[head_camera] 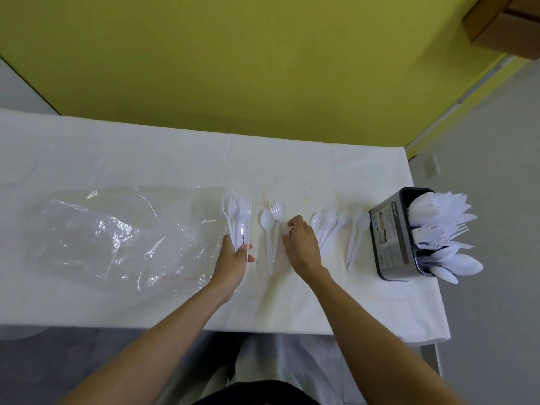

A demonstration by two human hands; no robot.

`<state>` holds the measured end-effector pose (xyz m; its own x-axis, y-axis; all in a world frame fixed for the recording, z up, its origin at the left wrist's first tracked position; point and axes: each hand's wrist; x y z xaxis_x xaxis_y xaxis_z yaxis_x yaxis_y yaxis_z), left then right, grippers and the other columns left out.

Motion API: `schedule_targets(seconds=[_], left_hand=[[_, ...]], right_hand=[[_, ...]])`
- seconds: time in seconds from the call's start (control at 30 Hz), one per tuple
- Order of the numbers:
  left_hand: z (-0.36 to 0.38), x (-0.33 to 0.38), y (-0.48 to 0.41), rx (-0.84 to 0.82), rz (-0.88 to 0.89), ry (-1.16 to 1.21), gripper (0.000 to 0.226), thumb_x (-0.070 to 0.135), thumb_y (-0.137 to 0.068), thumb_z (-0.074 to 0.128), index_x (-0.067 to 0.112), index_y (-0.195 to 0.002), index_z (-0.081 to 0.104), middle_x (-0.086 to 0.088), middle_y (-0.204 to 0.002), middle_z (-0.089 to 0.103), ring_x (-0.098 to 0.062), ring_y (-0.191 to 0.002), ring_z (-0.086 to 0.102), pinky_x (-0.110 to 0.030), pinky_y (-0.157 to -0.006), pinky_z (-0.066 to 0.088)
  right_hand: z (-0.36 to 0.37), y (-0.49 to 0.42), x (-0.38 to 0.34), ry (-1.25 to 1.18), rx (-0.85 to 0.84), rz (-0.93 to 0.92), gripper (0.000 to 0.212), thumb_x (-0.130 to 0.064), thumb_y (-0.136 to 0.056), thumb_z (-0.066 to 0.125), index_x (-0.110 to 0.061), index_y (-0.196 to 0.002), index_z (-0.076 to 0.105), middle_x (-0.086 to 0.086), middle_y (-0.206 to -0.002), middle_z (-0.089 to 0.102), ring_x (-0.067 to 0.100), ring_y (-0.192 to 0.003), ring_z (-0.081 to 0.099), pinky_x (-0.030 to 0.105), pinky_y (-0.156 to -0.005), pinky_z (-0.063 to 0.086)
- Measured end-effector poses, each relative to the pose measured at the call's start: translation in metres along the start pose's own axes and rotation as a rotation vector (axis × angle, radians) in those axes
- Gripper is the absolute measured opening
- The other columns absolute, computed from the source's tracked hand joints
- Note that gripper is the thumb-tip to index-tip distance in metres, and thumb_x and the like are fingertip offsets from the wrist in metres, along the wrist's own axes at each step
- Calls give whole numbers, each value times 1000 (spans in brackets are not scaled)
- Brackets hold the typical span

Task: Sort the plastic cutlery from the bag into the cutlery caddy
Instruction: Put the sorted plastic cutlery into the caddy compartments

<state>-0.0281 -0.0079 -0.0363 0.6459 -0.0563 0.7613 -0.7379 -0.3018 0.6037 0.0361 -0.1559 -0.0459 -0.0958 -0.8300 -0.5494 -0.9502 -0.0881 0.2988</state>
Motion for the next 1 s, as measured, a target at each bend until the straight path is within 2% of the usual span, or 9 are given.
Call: schedule_targets(seconds=[0.13, 0.23, 0.37, 0.5, 0.57, 0.73, 0.83, 0.9, 1.0], left_hand=[[-6, 1, 0, -27, 39, 101, 19, 17, -99, 41, 16, -117, 46, -1, -107, 62, -12, -62, 50, -33, -83, 48], [-3, 9, -1, -59, 67, 111, 17, 16, -99, 42, 14, -114, 49, 0, -103, 64, -13, -62, 44, -25, -69, 45], [17, 31, 3, -162, 138, 63, 16, 15, -99, 41, 13, -113, 49, 4, -91, 62, -14, -60, 40, -27, -64, 41], [48, 58, 14, -277, 218, 51, 17, 17, -100, 42, 18, -115, 50, 2, -94, 62, -12, -62, 41, -26, -66, 42], [65, 69, 22, -326, 249, 43, 17, 19, -100, 43, 19, -115, 51, 3, -95, 63, -12, -61, 42, -26, -67, 42], [104, 88, 45, -440, 306, 10, 17, 19, -100, 42, 20, -116, 49, 1, -99, 63, -11, -64, 44, -25, -67, 43], [119, 93, 55, -491, 322, -24, 16, 19, -100, 40, 21, -115, 48, -2, -104, 62, -13, -66, 42, -24, -66, 42], [127, 95, 58, -509, 332, -56, 17, 19, -101, 39, 22, -115, 47, 0, -103, 63, -13, -65, 41, -25, -67, 41], [133, 98, 59, -509, 348, -65, 18, 18, -101, 38, 21, -117, 47, 4, -95, 63, -13, -64, 39, -24, -66, 40]], right_hand=[[-14, 5, 1, -204, -28, 125, 24, -9, -90, 52, -10, -113, 51, 7, -88, 63, 24, -82, 63, 36, -67, 52], [-34, 17, 5, -379, 48, 162, 9, -10, -87, 56, -9, -96, 56, -3, -82, 63, 22, -79, 67, 42, -77, 58], [-81, 39, 8, -565, 177, 124, 11, -12, -88, 55, -7, -82, 63, 2, -79, 70, 16, -79, 71, 30, -76, 58], [-133, 63, 20, -768, 305, 88, 13, -6, -91, 54, 0, -85, 65, 12, -82, 70, 20, -79, 73, 27, -74, 59], [-159, 75, 33, -782, 415, 102, 12, -4, -91, 54, 1, -86, 64, 8, -77, 71, 21, -77, 73, 29, -74, 60], [-200, 93, 81, -507, 753, 242, 14, -20, -88, 63, -24, -76, 58, -2, -81, 74, 15, -69, 73, 36, -68, 59], [-206, 92, 95, -269, 799, 323, 9, -26, -89, 62, -20, -83, 63, -2, -90, 73, 19, -77, 69, 38, -69, 58], [-207, 90, 98, -69, 812, 320, 11, -28, -90, 61, -20, -93, 68, -7, -88, 67, 17, -78, 61, 29, -63, 47], [-205, 85, 101, 145, 833, 271, 18, -31, -90, 63, -13, -87, 67, -5, -89, 56, 21, -87, 51, 25, -52, 30]])
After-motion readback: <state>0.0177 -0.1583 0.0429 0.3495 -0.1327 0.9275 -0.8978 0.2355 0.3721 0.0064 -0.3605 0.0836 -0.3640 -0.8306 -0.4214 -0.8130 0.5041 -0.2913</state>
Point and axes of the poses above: each hand's wrist, its own y-axis away from the middle knuckle, its own z-axis out of the palm, x = y × z
